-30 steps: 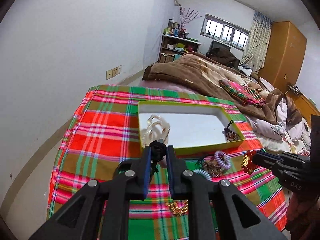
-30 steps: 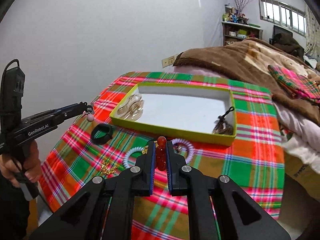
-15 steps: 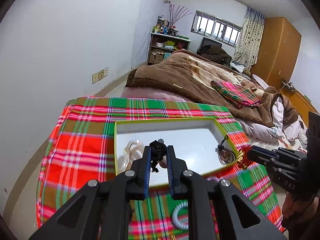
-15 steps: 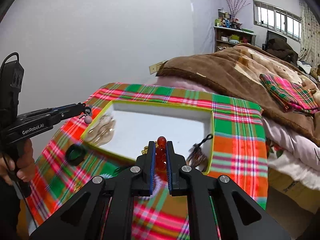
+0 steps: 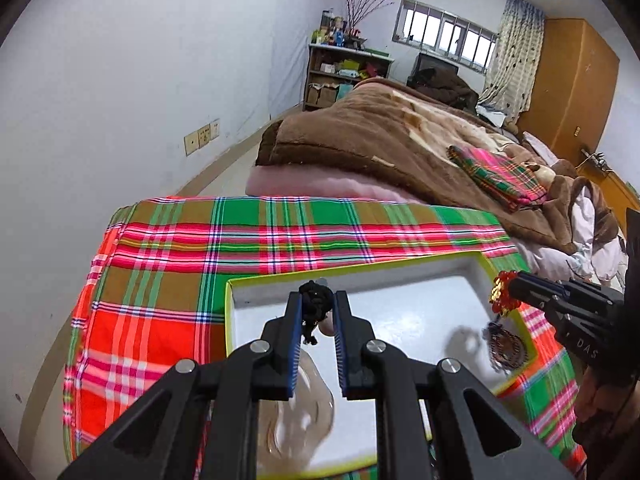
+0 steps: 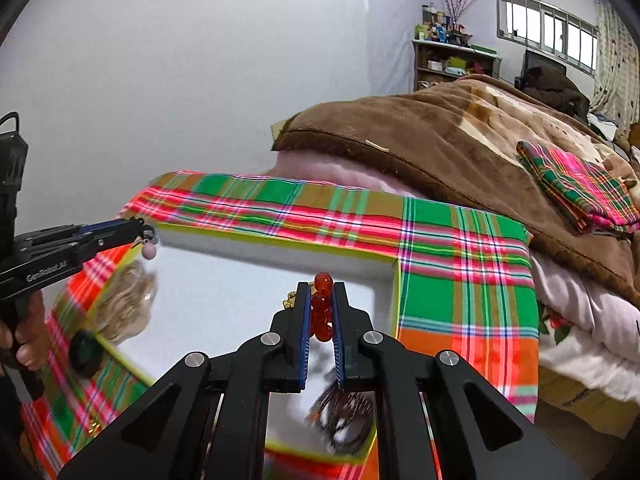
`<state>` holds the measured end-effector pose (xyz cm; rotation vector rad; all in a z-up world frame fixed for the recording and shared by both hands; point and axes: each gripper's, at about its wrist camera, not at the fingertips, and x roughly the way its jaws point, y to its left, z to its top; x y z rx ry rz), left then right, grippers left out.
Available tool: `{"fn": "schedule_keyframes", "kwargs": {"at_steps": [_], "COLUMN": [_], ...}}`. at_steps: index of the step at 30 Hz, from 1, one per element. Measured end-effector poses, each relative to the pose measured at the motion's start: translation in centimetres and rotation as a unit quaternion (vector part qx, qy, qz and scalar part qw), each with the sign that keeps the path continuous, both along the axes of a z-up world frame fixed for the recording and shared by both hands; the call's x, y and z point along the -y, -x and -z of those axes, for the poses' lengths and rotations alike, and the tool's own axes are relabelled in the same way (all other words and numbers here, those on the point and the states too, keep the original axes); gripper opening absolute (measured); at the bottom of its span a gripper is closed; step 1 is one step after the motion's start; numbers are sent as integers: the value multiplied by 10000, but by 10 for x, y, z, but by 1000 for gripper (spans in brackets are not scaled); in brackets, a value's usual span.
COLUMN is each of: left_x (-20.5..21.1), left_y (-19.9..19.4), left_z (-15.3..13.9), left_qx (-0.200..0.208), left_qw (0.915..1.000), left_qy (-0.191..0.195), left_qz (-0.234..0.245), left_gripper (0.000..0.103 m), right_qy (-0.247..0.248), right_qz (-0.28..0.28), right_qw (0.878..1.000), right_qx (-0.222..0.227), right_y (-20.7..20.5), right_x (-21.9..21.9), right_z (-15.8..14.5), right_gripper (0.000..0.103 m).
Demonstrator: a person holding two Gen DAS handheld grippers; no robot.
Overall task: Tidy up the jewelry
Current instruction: 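Carry the red beads into the box lid and open the right tool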
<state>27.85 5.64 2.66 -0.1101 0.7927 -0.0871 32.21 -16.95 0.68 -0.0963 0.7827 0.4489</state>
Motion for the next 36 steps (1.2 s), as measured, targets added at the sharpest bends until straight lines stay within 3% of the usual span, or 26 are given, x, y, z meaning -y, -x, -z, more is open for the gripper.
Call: {"fn": "schedule_keyframes", "kwargs": {"at_steps": [15,19,23,36], "left_x": [-5,-9,-12,-14], "left_y": [-33,-34,-27,43], "left_z": [32,34,26,-12], "left_qx": [-573,-627,-492,-44], "left_qw": [9979,9976,9984,9996], "left_qy": [-218,-163,-99,-67], "left_qz": [-215,-237,-257,-254], "left_gripper": [17,20,33,33], "right_qy": [245,231,166,-110], "right_qz": [124,133,194,-1], "right_qw": [9990,9993,9996,9998], "right_qx": [-339,-253,-122,170], "right_y": [-32,-29,-21,62], "right_x": [-3,-1,4,12], "right_z": [31,25,13,-20], "right_gripper": [11,25,29,29]}}
